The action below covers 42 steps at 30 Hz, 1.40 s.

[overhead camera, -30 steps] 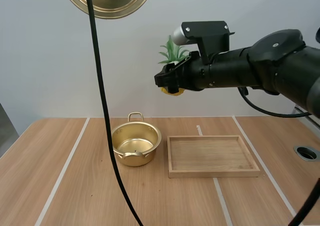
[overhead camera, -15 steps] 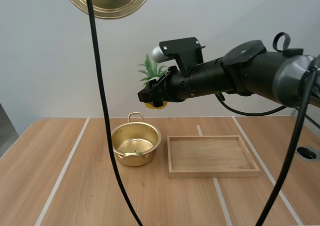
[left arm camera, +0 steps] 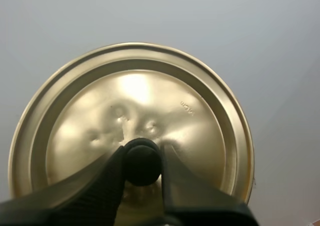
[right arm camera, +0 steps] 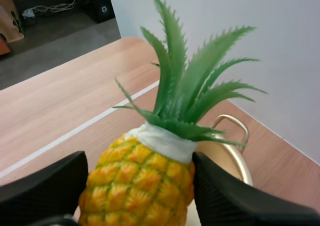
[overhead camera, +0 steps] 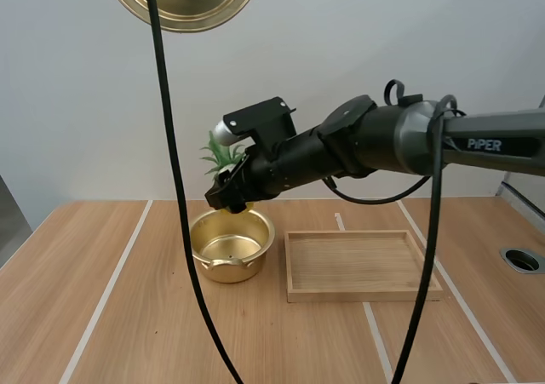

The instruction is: Open the pot, put the pineapple inside, and close it

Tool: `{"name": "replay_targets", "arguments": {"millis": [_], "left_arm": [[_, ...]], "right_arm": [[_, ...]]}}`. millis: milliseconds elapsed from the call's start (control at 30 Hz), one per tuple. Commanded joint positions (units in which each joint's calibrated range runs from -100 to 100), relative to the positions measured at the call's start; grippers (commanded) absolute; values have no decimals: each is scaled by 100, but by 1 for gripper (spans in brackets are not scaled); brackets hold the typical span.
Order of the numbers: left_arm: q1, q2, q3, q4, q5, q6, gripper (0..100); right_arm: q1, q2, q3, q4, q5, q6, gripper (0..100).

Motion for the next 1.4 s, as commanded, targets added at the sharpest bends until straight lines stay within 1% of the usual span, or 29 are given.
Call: {"name": "replay_targets", "arguments": {"millis": [0,200,333,567,800,900,1233,1367], "left_arm": [[-15,-48,-55,-40,-206,-50,0],[-15,-48,-55,-40,-206,-50,0],[-15,-48,-55,-40,-206,-50,0],[-15,-48,-55,-40,-206,-50,0],[-15,-48,-55,-40,-206,-50,0],[-15,-48,-55,-40,-206,-50,0],[-15,-48,-55,-40,-206,-50,0],[-15,-48,-55,-40,-206,-50,0]], "right_arm": [[55,218,4,-33,-366,-172,0],[55,690,4,-22,-822,-327,0],[55,1025,4,34,-919,-479,0],[55,1539,4,629,-1138,-1098,0],[55,2056,4,691,-1451,-1336,0],[55,2224,4,909,-1451,-1500,0],[55,2674,4,1902,-1475,-2352,0],[55,2836,4,2102,-1475,-2477,0]]}}
